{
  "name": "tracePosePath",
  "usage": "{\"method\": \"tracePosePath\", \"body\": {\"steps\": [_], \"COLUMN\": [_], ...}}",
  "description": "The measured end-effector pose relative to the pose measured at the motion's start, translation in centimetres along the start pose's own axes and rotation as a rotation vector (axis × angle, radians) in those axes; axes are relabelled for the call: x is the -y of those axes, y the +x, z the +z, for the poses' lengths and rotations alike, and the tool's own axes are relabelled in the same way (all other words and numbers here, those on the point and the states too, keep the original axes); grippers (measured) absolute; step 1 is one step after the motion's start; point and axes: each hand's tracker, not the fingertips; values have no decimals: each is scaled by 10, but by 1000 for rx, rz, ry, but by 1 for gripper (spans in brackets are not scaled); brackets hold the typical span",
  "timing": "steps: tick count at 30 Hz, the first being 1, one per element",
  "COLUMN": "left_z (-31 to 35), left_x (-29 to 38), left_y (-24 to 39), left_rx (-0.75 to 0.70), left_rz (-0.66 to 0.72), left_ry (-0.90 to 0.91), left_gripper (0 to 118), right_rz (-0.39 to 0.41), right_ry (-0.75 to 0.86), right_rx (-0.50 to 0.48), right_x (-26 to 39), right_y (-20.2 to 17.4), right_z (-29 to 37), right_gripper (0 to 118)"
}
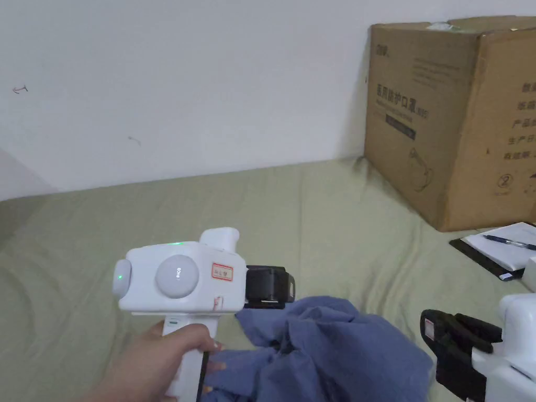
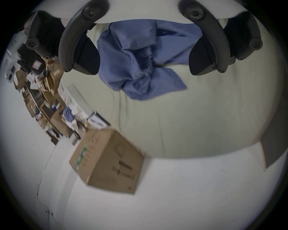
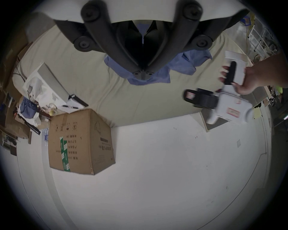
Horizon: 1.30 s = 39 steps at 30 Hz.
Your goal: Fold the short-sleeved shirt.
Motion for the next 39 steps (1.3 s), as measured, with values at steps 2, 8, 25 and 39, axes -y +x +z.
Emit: {"method": "tracePosePath", "body": {"steps": [2,8,25,39], "left_z": [48,157,186,-17], "left_x": [4,103,229,13], "left_y": [-6,-16,-21,-141], "left_rx": [-24,-208,-486,-205], "left_rz": [-4,-78,33,150], "left_ry": [116,554,645,-373], "left_gripper": [114,112,0,0], "right_rz": [25,81,65,139], "right_ry": [50,272,322,170], "right_rx": [-2,-5,104,-2], "right_x": [-8,7,52,42], "right_y": [-6,-22,-44,-41], "right_z": [7,28,55,13], "right_gripper": [0,0,0,0]}}
